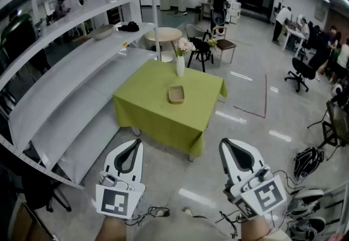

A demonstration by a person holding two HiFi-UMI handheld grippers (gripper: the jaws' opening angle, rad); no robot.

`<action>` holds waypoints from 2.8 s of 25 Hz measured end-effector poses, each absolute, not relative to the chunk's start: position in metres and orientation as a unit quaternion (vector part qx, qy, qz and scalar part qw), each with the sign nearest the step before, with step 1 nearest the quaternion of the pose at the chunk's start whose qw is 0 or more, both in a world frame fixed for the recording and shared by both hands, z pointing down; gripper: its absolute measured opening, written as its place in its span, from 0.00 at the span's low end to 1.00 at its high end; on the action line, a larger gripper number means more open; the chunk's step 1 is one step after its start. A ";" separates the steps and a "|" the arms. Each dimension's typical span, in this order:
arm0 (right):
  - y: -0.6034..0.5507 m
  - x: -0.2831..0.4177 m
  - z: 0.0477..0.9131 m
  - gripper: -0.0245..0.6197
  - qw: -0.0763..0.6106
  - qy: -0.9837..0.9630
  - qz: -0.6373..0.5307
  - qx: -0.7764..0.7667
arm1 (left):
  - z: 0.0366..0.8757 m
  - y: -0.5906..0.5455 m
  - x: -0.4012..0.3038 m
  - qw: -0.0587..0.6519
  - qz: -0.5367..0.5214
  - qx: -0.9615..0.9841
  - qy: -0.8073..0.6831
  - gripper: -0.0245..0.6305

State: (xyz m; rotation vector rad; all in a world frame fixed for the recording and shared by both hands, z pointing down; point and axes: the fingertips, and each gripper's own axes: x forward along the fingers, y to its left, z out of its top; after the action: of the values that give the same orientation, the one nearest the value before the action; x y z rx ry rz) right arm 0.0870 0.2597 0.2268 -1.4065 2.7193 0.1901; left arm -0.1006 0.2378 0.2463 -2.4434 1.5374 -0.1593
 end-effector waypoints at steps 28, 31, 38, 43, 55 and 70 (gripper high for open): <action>0.238 0.155 0.264 0.05 0.051 0.886 0.024 -0.460 | 0.269 0.230 -0.039 0.134 -0.079 -0.825 0.544 0.05; 0.228 0.156 0.266 0.05 0.048 0.888 0.024 -0.456 | 0.270 0.221 -0.037 0.134 -0.079 -0.823 0.546 0.05; 0.191 0.144 0.277 0.05 0.037 0.890 0.023 -0.455 | 0.284 0.186 -0.046 0.130 -0.080 -0.825 0.545 0.05; 0.155 0.133 0.287 0.05 0.025 0.890 0.018 -0.455 | 0.293 0.151 -0.054 0.126 -0.084 -0.829 0.539 0.05; 0.029 0.091 0.284 0.05 0.007 0.884 0.000 -0.467 | 0.293 0.023 -0.087 0.116 -0.094 -0.845 0.513 0.05; -0.152 0.020 0.276 0.05 -0.012 0.867 -0.008 -0.498 | 0.298 -0.164 -0.146 0.104 -0.098 -0.869 0.473 0.05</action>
State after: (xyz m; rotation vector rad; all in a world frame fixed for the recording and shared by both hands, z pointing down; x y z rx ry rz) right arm 0.0195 -0.1521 0.2760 -1.5750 2.7453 -0.0245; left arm -0.1463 -0.1637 0.2980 -2.5639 1.3947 -0.2903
